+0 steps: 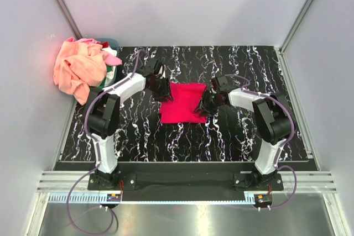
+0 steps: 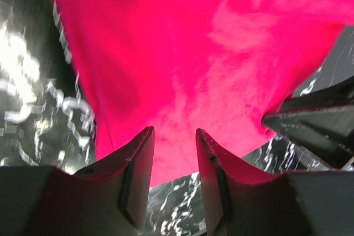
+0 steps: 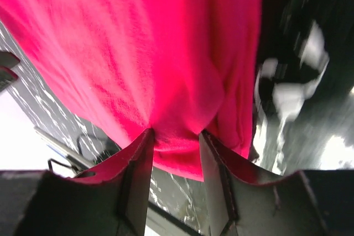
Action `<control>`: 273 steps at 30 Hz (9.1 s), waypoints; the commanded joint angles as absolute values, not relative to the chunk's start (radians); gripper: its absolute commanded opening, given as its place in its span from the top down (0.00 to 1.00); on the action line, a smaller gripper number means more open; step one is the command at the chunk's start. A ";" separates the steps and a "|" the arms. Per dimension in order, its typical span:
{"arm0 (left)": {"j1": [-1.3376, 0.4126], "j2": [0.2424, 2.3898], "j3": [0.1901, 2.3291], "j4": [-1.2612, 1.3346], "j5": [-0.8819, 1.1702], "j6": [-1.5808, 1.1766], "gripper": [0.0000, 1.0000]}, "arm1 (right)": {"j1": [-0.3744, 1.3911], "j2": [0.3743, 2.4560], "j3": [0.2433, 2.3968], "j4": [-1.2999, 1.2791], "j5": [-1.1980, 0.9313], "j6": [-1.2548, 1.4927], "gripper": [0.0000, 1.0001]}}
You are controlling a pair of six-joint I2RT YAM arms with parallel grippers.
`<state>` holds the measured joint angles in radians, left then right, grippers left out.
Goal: Fold and stack the t-shirts
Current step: Fold the tshirt, then neatly place the folded tshirt to the corner
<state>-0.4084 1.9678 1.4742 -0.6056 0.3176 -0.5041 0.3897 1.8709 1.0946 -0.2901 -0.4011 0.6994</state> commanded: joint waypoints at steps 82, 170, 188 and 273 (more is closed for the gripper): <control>-0.321 2.212 1.583 -0.315 0.462 -0.545 0.59 | 0.078 2.448 1.770 -0.390 -0.908 0.607 0.74; -0.299 0.934 0.819 -0.667 0.084 -0.368 0.43 | -0.195 2.703 2.707 -0.516 0.534 0.043 0.00; -0.299 0.887 0.819 -0.667 0.072 -0.367 0.44 | -0.190 2.166 1.905 -0.494 -0.291 0.534 0.08; -0.273 0.698 0.804 -0.635 0.051 -0.374 0.01 | 0.554 1.215 0.580 0.116 -0.305 0.675 0.00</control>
<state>-0.2779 0.7246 0.8047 -0.6964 0.0589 -0.3767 0.5499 1.2888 0.6270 -0.0731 -0.3305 0.6460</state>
